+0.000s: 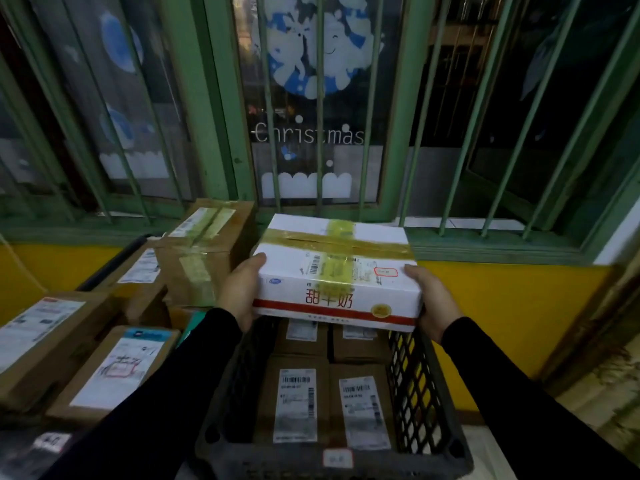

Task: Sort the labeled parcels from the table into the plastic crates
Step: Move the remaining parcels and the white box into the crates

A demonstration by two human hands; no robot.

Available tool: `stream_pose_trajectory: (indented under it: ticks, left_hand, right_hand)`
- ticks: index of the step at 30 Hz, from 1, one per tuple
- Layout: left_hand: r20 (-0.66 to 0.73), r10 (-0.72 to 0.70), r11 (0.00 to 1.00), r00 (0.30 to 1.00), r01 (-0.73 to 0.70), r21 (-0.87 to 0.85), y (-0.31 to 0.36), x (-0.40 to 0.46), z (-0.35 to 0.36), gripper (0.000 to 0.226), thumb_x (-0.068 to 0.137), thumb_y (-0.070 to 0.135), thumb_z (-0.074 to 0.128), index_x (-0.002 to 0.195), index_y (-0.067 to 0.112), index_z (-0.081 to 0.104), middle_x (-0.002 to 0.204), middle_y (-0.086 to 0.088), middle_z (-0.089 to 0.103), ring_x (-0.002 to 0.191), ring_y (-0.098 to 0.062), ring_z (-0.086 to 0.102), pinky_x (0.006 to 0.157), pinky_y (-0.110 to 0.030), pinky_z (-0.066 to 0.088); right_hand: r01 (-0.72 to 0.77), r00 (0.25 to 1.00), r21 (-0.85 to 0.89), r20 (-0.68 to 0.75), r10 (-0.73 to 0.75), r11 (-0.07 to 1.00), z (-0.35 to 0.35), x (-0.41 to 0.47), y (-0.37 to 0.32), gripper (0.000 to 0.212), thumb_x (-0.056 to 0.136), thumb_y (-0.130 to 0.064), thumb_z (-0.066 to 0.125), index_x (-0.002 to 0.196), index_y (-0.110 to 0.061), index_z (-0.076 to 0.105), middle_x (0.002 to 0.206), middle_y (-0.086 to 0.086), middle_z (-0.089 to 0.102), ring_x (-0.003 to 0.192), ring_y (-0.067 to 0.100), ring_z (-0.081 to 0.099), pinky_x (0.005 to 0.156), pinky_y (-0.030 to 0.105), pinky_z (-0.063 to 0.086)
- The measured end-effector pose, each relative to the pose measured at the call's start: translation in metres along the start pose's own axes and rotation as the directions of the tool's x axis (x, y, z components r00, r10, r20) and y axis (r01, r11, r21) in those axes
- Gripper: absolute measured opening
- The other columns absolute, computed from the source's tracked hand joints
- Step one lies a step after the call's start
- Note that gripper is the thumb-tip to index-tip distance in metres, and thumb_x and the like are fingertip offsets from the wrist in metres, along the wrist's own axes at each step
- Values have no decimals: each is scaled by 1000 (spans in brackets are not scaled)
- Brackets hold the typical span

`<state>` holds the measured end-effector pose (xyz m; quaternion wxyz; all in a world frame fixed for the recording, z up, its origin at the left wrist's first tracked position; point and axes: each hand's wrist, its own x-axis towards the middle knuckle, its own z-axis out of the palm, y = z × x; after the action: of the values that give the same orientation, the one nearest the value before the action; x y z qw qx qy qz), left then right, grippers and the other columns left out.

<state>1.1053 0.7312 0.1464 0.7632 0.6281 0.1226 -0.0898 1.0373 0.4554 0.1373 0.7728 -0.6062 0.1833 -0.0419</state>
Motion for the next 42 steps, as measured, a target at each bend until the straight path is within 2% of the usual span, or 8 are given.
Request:
stream_pose_trajectory:
  ticks: [6, 12, 15, 20, 24, 29, 36, 42]
  left_hand:
    - [-93, -114, 991, 989, 119, 54, -17, -9, 1, 32, 98, 40, 52, 115, 15, 60, 84, -12, 71, 70, -26, 67, 59, -34, 51]
    - [-97, 72, 885, 993, -19, 466, -28, -1, -1, 42, 95, 45, 44, 119, 16, 62, 121, -17, 65, 103, -34, 62, 97, -44, 49]
    - [-112, 176, 798, 978, -75, 599, -31, -2, 1, 42, 99, 37, 43, 130, 14, 59, 129, -18, 61, 112, -36, 58, 98, -38, 47]
    - [-93, 293, 625, 952, -118, 771, -37, 2, 9, 33, 100, 17, 42, 125, -1, 55, 123, -27, 59, 109, -40, 56, 86, -35, 43]
    - [-68, 354, 530, 933, -140, 836, -43, 9, 16, 35, 100, 13, 39, 130, -4, 47, 127, -30, 52, 111, -42, 53, 90, -37, 40]
    - [-2, 407, 449, 914, -198, 872, -52, 13, 23, 45, 101, 13, 37, 143, -2, 33, 137, -26, 44, 117, -40, 50, 92, -39, 43]
    - [-26, 372, 414, 928, -141, 899, -44, 8, 28, 44, 99, 23, 43, 136, 1, 39, 131, -23, 44, 111, -40, 53, 86, -39, 44]
    - [-21, 255, 551, 967, -127, 825, -45, 18, 12, 56, 91, 28, 53, 143, 16, 38, 137, -20, 43, 119, -36, 50, 97, -35, 42]
  right_hand:
    - [-47, 988, -288, -155, 2, 956, -5, 24, 26, 56, 73, -58, 63, 118, -23, 67, 113, 3, 72, 92, 29, 72, 86, 50, 58]
    - [4, 969, -378, -228, -97, 926, -1, 13, 21, 14, 96, -30, 58, 105, -26, 69, 108, 4, 72, 89, 26, 69, 86, 46, 58]
    - [-4, 961, -473, -245, -127, 881, -1, 17, 31, 26, 99, -25, 53, 122, -24, 64, 119, 5, 68, 96, 27, 65, 90, 47, 55]
    - [-69, 974, -589, -214, -72, 805, 13, 20, 37, 49, 99, -9, 41, 146, -23, 38, 105, 15, 65, 56, 13, 40, 51, 28, 36]
    - [-161, 962, -638, -271, -24, 753, 21, 29, 49, 56, 100, -10, 40, 153, -11, 23, 86, 8, 50, 53, 16, 41, 44, 28, 32]
    - [-168, 943, -763, -309, -124, 624, 27, 31, 54, 55, 104, -17, 39, 155, -8, 21, 139, 19, 50, 85, 31, 59, 65, 38, 48]
    - [-117, 908, -756, -344, -240, 644, 27, 30, 56, 47, 101, -24, 47, 145, -8, 45, 147, 15, 48, 124, 34, 54, 95, 38, 47]
    - [-100, 877, -719, -391, -281, 688, 31, 27, 60, 39, 100, -25, 51, 137, -11, 57, 146, 8, 51, 132, 29, 48, 106, 39, 41]
